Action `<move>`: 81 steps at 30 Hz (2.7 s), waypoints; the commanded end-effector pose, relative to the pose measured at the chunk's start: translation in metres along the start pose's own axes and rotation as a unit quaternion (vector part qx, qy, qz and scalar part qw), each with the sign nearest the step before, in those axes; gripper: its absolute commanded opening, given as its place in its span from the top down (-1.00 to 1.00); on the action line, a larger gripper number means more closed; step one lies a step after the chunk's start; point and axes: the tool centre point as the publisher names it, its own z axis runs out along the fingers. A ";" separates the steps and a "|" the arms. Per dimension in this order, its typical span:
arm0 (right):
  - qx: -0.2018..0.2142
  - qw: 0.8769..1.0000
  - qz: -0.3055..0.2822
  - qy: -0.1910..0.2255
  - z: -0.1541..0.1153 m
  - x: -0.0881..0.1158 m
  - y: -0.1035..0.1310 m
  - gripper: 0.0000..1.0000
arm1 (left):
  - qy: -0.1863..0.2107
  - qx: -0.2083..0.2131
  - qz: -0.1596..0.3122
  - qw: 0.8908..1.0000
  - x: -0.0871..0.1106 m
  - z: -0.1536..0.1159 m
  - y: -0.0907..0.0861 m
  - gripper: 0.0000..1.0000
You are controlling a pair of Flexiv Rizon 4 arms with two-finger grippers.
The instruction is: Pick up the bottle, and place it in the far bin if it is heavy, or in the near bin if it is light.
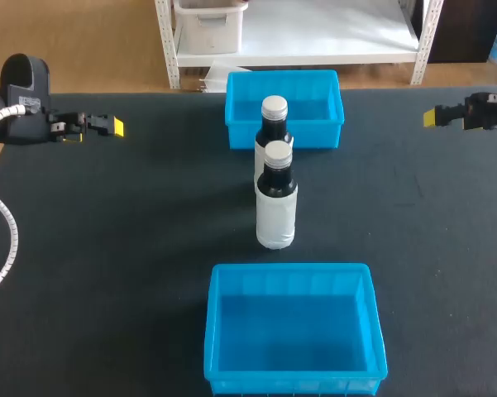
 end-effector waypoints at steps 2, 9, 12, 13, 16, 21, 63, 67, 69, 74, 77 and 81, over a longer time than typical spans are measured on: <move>0.002 1.000 0.000 -0.001 -0.001 0.001 0.001 -1.00 | 0.000 0.000 0.000 1.000 0.000 0.000 0.000 -1.00; 0.002 1.000 0.000 -0.001 -0.001 0.001 0.001 -1.00 | 0.000 0.000 0.000 1.000 0.000 0.000 0.000 -1.00; 0.002 1.000 0.000 -0.001 -0.001 0.001 0.001 -1.00 | 0.000 0.000 0.000 1.000 0.000 0.000 0.000 -1.00; 0.002 1.000 0.000 -0.001 -0.001 0.001 0.001 -1.00 | 0.000 0.000 0.000 1.000 0.000 0.000 0.000 -1.00; -0.021 0.999 -0.025 0.000 0.000 0.000 -0.001 -1.00 | 0.000 0.000 0.000 1.000 0.000 0.000 0.000 -1.00; -0.116 0.982 -0.141 0.041 0.001 -0.013 -0.006 -1.00 | 0.000 0.000 0.000 1.000 0.000 0.000 0.000 -1.00; -0.292 0.853 -0.428 0.066 0.000 0.018 0.059 -1.00 | 0.000 0.000 0.000 1.000 0.000 0.000 0.000 -1.00; -0.273 0.859 -0.428 0.058 0.008 0.027 0.072 -1.00 | 0.000 0.000 0.000 1.000 0.000 0.000 0.000 -1.00; -0.264 0.863 -0.427 0.051 0.011 0.031 0.079 -1.00 | 0.000 0.000 0.000 1.000 0.000 0.000 0.000 -1.00; -0.255 0.865 -0.431 0.036 0.022 0.041 0.098 -1.00 | 0.000 0.000 0.000 1.000 0.000 0.000 0.000 -1.00; -0.267 0.860 -0.435 0.029 0.031 0.045 0.110 -1.00 | 0.000 0.000 0.000 1.000 0.000 0.000 0.000 -1.00; -0.289 0.847 -0.445 0.027 0.040 0.050 0.127 -1.00 | 0.000 0.000 0.000 1.000 0.000 0.000 0.000 -1.00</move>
